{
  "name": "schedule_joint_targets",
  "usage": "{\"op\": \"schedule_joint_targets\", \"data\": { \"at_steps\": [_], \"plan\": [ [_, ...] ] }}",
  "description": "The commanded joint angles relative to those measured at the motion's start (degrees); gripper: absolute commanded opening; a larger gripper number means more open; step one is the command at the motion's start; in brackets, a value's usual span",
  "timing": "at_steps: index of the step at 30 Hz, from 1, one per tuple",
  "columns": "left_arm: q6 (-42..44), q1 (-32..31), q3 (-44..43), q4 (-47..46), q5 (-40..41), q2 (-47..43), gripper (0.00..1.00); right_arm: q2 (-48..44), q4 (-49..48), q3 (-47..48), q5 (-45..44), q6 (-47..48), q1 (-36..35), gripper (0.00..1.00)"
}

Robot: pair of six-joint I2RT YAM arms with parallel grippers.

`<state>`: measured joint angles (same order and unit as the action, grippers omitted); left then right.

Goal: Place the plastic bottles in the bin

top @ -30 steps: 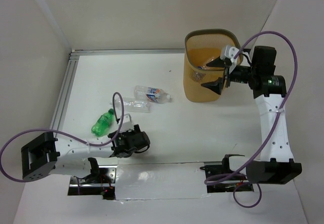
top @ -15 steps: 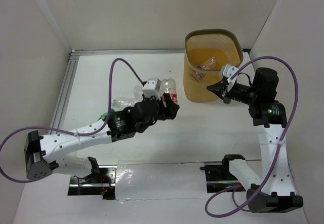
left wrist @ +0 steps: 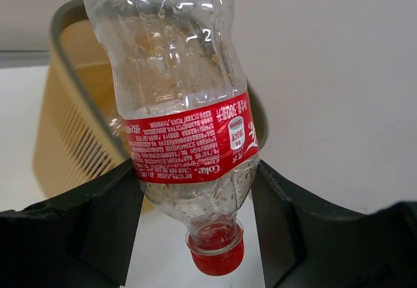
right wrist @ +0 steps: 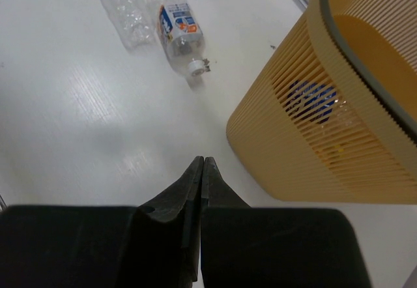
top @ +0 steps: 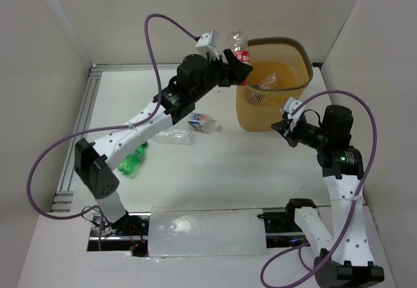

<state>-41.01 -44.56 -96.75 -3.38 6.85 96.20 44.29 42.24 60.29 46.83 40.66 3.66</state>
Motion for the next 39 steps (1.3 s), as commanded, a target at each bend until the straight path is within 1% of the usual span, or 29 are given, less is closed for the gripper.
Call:
{"op": "schedule_joint_targets", "data": {
  "at_steps": [1, 2, 5, 6, 7, 9, 10, 11, 13, 14, 15, 16, 17, 18, 20, 21, 23, 26, 28, 30, 33, 36, 37, 39],
  "plan": [
    [-2.7, 1.7, -8.3, -7.8, -10.2, 4.3, 0.16, -1.8, 1.0, -2.1, -0.9, 1.2, 0.3, 0.0],
    [-3.5, 1.8, -9.9, -8.3, -11.0, 7.6, 0.16, -1.8, 1.0, -3.0, -0.9, 1.2, 0.3, 0.0],
    [-6.6, 3.0, -14.5, -10.2, -12.9, 11.7, 0.19, -2.4, 2.2, -3.7, -0.4, 1.8, 0.3, 0.0],
    [-6.6, 3.0, -15.1, -10.8, -13.4, 13.8, 0.22, -2.4, 2.9, -4.3, -0.4, 1.8, 0.3, 0.0],
    [-7.4, 3.0, -15.7, -10.8, -13.4, 14.9, 0.28, -3.0, 3.6, -4.3, 0.1, 2.4, 0.3, 0.0],
    [-7.4, 3.0, -17.9, -11.4, -12.8, 16.9, 0.31, -3.5, 3.6, -4.9, 0.1, 2.4, 0.3, 0.02],
    [-7.4, 3.0, -18.9, -10.6, -12.3, 19.1, 0.41, -3.5, 3.6, -5.6, 0.1, 2.4, 0.3, 0.04],
    [-7.4, 3.0, -20.9, -10.0, -11.3, 20.2, 0.48, -3.5, 3.6, -5.6, 0.1, 2.4, 0.3, 0.06],
    [-6.7, 3.0, -22.9, -8.0, -10.1, 22.0, 0.55, -4.2, 3.6, -6.3, 0.1, 2.4, 0.3, 0.11],
    [-6.1, 3.0, -24.7, -7.3, -8.9, 23.4, 0.6, -4.7, 3.6, -6.3, 0.1, 1.9, 0.3, 0.17],
    [-6.1, 2.5, -25.6, -6.7, -8.9, 24.0, 0.69, -4.7, 3.6, -6.8, 0.7, 1.9, 0.3, 0.2],
    [-5.3, 2.5, -26.4, -5.7, -8.3, 24.6, 0.73, -4.7, 3.6, -6.9, 0.7, 1.9, 0.3, 0.24],
    [-4.6, 2.5, -28.1, -5.1, -8.3, 25.3, 0.78, -4.7, 3.6, -6.9, 0.7, 1.9, 0.8, 0.31],
    [-4.6, 2.5, -28.8, -4.5, -7.6, 25.3, 0.87, -5.3, 3.6, -7.5, 0.7, 1.9, 0.8, 0.36],
    [-4.0, 2.5, -29.4, -3.9, -7.6, 25.9, 0.93, -5.3, 3.6, -7.5, 0.7, 1.9, 0.8, 0.47],
    [-3.4, 2.5, -30.1, -3.9, -7.1, 25.9, 1.0, -5.3, 3.6, -8.1, 0.7, 1.9, 0.8, 0.56],
    [-2.8, 2.5, -30.1, -3.9, -7.1, 25.9, 1.0, -5.3, 3.6, -8.1, 1.2, 1.9, 0.8, 0.69],
    [-2.3, 2.5, -31.6, -2.6, -7.8, 25.9, 1.0, -4.6, 3.0, -8.1, 1.9, 1.9, 0.8, 0.76],
    [-1.6, 2.5, -32.1, -2.1, -7.8, 25.3, 1.0, -3.4, 2.5, -8.1, 2.4, 2.4, 0.8, 0.76],
    [-0.1, 2.5, -32.1, -2.1, -8.3, 23.5, 1.0, -2.7, 2.5, -8.1, 3.5, 3.6, 0.8, 0.79],
    [3.5, 2.5, -31.6, -0.5, -8.3, 20.2, 1.0, -1.3, 2.5, -8.6, 7.0, 9.2, 0.8, 0.8],
    [7.6, 3.0, -27.2, 3.1, -8.3, 12.7, 1.0, 0.2, 0.2, -9.9, 9.2, 13.5, 0.8, 0.84],
    [9.6, 3.0, -22.7, 4.1, -7.0, 7.3, 1.0, 1.0, -0.3, -10.5, 9.2, 15.6, -0.6, 0.85],
    [11.0, 4.3, -16.4, 6.1, -5.2, 0.9, 1.0, 4.4, -0.9, -10.5, 7.8, 16.8, -2.7, 0.85]
  ]
}}
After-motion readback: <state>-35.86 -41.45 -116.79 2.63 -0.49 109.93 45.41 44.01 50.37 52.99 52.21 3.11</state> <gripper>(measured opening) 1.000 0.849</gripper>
